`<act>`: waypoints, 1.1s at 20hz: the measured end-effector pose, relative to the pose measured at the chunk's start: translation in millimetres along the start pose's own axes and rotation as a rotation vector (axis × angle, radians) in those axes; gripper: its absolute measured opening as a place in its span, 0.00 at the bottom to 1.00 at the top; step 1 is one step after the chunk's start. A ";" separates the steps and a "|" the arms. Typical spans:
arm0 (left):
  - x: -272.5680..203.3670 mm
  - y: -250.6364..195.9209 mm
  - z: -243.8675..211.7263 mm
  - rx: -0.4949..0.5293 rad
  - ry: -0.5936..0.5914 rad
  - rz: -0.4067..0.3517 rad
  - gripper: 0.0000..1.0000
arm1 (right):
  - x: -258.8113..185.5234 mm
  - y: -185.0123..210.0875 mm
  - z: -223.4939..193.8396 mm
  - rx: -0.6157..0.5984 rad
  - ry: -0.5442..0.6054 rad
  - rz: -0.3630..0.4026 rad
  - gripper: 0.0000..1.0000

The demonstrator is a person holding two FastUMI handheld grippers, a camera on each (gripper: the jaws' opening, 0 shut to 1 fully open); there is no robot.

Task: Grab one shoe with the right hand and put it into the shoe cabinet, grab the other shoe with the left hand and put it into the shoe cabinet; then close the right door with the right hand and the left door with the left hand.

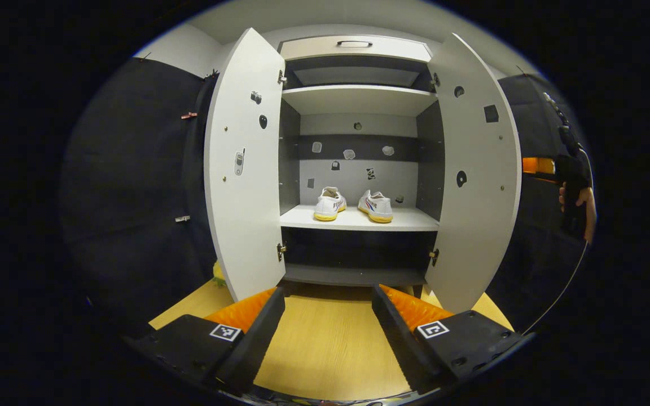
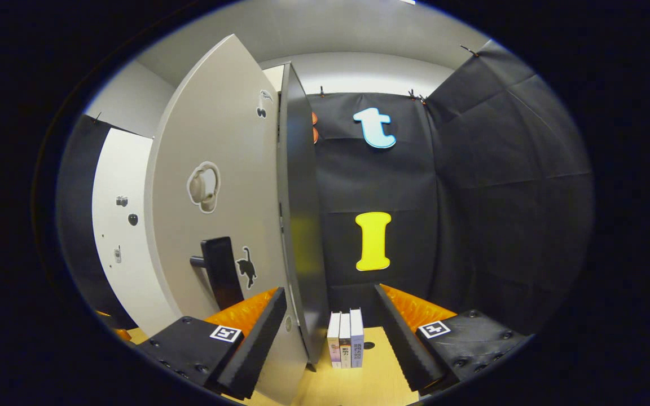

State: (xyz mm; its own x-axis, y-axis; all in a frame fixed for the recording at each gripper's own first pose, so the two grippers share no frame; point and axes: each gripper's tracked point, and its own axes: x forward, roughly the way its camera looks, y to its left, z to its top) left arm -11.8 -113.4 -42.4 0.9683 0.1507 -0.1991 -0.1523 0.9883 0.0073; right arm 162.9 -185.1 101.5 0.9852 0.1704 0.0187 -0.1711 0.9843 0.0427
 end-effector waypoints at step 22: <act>20.7 108.7 -2.2 -0.037 0.005 0.040 0.97 | 14.6 110.3 -13.7 -0.092 0.053 -0.008 0.96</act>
State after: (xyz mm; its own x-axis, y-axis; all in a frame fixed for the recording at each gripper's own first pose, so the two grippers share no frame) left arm -8.8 -2.9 -47.9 0.9602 0.1902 -0.2043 -0.1986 0.9798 -0.0212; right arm 158.5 -73.4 92.8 0.9862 0.1621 -0.0342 -0.1637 0.9853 -0.0498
